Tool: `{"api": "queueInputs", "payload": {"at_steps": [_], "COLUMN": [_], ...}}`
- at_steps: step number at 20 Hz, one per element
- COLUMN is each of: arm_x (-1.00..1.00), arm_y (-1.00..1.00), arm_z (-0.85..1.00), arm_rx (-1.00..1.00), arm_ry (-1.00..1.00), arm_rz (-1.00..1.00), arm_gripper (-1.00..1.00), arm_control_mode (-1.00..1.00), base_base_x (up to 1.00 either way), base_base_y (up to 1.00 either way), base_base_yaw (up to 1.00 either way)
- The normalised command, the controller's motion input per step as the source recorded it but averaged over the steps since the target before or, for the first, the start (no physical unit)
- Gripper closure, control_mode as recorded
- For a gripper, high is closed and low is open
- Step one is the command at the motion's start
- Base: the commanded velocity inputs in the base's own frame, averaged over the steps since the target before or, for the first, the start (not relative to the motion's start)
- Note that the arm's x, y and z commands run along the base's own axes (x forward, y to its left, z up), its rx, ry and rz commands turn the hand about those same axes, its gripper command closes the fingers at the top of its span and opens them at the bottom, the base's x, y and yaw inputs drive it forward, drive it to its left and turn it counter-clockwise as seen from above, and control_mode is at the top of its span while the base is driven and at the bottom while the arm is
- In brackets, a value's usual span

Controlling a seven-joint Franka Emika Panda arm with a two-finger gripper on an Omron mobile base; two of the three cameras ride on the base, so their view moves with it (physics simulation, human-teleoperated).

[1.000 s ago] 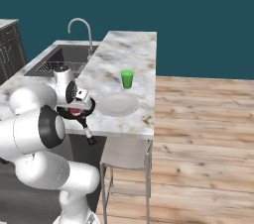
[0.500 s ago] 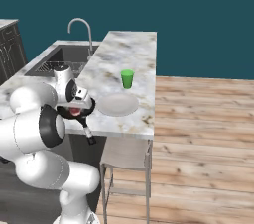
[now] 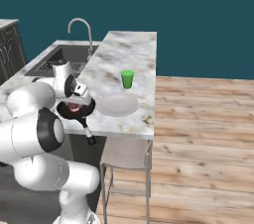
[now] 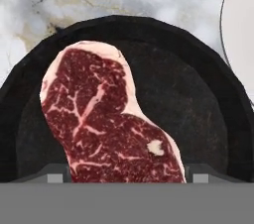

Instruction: Pick up the pan with the steak in it and place it on the dining table. Then place the steak on the plate.

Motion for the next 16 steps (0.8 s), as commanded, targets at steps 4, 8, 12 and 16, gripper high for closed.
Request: {"api": "queueInputs", "payload": {"at_steps": [4,8,12,16], "arm_x": [0.00,0.15,0.52,0.83], "arm_y": [-0.17,-0.54,-0.68,-0.70], "arm_z": [0.54,0.15,0.00,-0.02], "arm_rx": [0.02,0.01,0.03,0.03], "arm_ry": [-0.03,-0.04,-0.01,0.00], "arm_rz": [-0.07,-0.03,-0.03,-0.01], "arm_gripper": [1.00,1.00,1.00,1.00], "arm_control_mode": [-1.00,-1.00,-1.00,-1.00], "base_base_x": [0.00,0.00,0.00,0.00], "base_base_y": [0.00,0.00,0.00,0.00], "base_base_yaw": [0.00,0.00,0.00,0.00]}}
